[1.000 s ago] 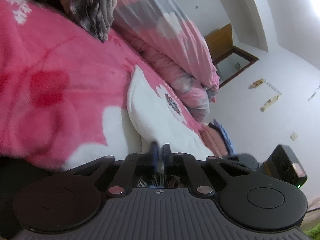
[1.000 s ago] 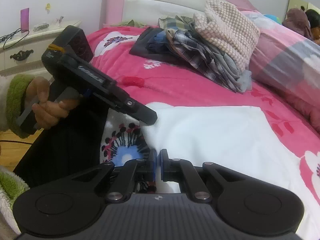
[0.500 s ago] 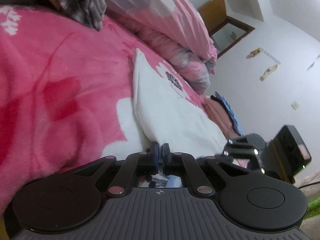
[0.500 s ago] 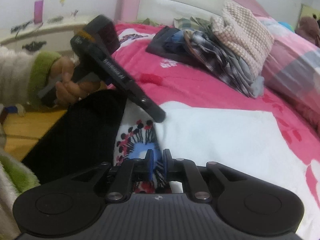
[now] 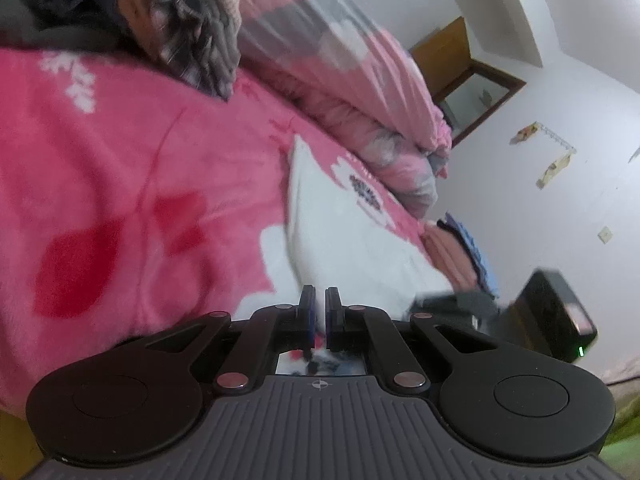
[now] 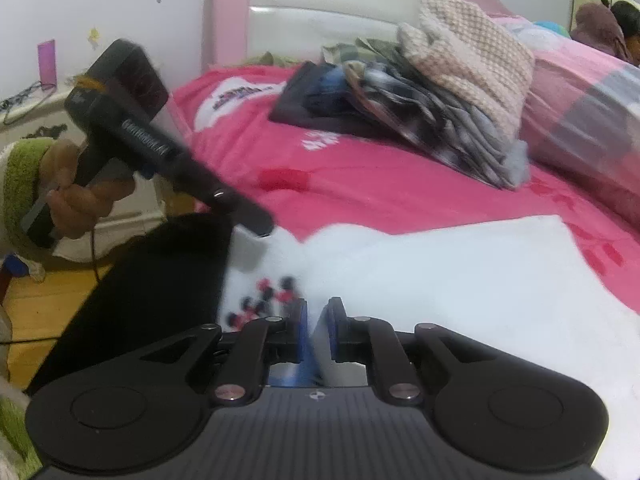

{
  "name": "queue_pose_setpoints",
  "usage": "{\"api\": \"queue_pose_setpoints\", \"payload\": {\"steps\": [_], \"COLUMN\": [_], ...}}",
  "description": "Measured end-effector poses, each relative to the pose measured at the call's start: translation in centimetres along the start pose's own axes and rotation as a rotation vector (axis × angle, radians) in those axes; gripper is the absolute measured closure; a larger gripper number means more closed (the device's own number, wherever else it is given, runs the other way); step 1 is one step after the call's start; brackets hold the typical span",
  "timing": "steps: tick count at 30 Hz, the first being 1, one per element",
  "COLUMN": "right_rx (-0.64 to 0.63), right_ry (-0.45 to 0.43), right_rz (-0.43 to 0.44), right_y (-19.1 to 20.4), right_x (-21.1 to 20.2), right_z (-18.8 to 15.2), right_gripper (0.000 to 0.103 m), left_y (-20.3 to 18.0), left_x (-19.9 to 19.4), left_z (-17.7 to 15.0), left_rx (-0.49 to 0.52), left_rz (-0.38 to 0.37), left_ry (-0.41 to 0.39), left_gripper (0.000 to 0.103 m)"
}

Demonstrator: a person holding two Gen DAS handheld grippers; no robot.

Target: Fold clothes

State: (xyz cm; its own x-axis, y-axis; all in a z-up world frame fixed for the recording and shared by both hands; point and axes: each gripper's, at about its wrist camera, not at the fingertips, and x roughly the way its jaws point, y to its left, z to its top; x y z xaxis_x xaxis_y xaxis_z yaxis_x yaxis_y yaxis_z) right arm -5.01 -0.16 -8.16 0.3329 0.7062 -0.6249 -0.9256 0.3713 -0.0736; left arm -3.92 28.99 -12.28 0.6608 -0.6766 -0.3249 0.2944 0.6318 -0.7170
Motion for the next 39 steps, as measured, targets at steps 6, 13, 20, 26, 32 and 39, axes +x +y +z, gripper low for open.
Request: {"api": "queue_pose_setpoints", "payload": {"steps": [6,13,20,26,32,39], "right_rx": [-0.08,-0.271,-0.485,-0.632,-0.676,-0.47], "right_ry": [-0.02,-0.046,0.009,0.023,0.037,-0.003], "right_rz": [0.027,-0.21,-0.249,-0.287,-0.319,-0.319], "right_y": [2.9,3.1,4.5,6.1,6.3,5.2], "right_x": [-1.6,-1.9,1.3,1.6,3.0,2.6], "right_z": [-0.9,-1.1,-1.2,-1.9,-1.8,-0.4], "right_gripper": [0.092,0.086,0.085,0.085,0.084,0.091], "left_y": [-1.3,-1.1,-1.2,-0.4,0.2,0.6], "left_x": [0.5,0.4,-0.5,-0.6,-0.7,-1.2], "left_z": [-0.2,-1.4,-2.1,-2.6,-2.7,-2.9], "left_rx": [-0.02,-0.084,-0.082,-0.108,-0.128,-0.138], "left_rz": [-0.026,-0.012,0.018,0.02,0.017,0.027], "left_ry": [0.002,-0.013,-0.035,-0.043,-0.051,-0.068], "left_gripper": [0.091,0.09,0.09,0.09,0.09,0.09]}}
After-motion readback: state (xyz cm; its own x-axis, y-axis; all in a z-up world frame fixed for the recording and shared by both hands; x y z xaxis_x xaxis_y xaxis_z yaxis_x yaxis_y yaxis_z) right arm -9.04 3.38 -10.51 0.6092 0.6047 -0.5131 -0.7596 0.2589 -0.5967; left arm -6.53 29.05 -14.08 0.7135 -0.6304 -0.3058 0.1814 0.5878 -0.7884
